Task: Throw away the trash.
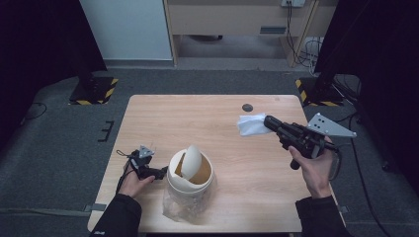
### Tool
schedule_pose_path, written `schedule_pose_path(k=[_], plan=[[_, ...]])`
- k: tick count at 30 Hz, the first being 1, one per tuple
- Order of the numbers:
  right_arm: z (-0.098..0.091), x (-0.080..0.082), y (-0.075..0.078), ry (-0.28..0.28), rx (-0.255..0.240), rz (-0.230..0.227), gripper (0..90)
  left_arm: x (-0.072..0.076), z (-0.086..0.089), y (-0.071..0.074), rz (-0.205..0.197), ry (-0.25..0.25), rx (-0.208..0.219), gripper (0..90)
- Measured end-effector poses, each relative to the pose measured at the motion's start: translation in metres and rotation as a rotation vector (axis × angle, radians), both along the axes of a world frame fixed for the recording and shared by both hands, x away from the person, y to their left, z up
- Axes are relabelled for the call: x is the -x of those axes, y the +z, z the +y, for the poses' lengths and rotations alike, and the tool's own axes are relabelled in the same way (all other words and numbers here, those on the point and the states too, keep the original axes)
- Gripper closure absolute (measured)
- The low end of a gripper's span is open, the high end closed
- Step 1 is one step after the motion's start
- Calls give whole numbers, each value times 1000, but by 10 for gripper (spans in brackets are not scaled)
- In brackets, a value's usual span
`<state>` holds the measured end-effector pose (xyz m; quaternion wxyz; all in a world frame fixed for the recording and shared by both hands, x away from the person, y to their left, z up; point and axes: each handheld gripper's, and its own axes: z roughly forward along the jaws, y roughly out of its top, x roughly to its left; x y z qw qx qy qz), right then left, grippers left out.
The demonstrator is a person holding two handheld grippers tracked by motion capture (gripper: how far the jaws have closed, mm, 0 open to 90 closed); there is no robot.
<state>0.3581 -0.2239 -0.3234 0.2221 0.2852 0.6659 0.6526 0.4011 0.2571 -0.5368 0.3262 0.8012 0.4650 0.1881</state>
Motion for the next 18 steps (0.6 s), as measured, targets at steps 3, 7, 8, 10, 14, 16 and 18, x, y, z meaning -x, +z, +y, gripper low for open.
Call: schedule_pose_path(k=[3, 7, 8, 10, 14, 16, 18], plan=[[3, 4, 1, 13, 6, -3, 867, 0, 0, 0, 0, 0, 0, 0], [8, 8, 1, 34, 0, 1, 867, 0, 0, 0, 0, 1, 0, 0], [9, 9, 0, 42, 3, 2, 867, 0, 0, 0, 0, 1, 0, 0], [12, 11, -2, 52, 15, 6, 867, 0, 0, 0, 0, 1, 0, 0], [17, 15, -6, 70, 27, 14, 866, 0, 0, 0, 0, 1, 0, 0], [18, 18, -7, 76, 28, 15, 867, 0, 0, 0, 0, 1, 0, 0], [18, 21, -8, 81, 28, 17, 867, 0, 0, 0, 0, 1, 0, 0]])
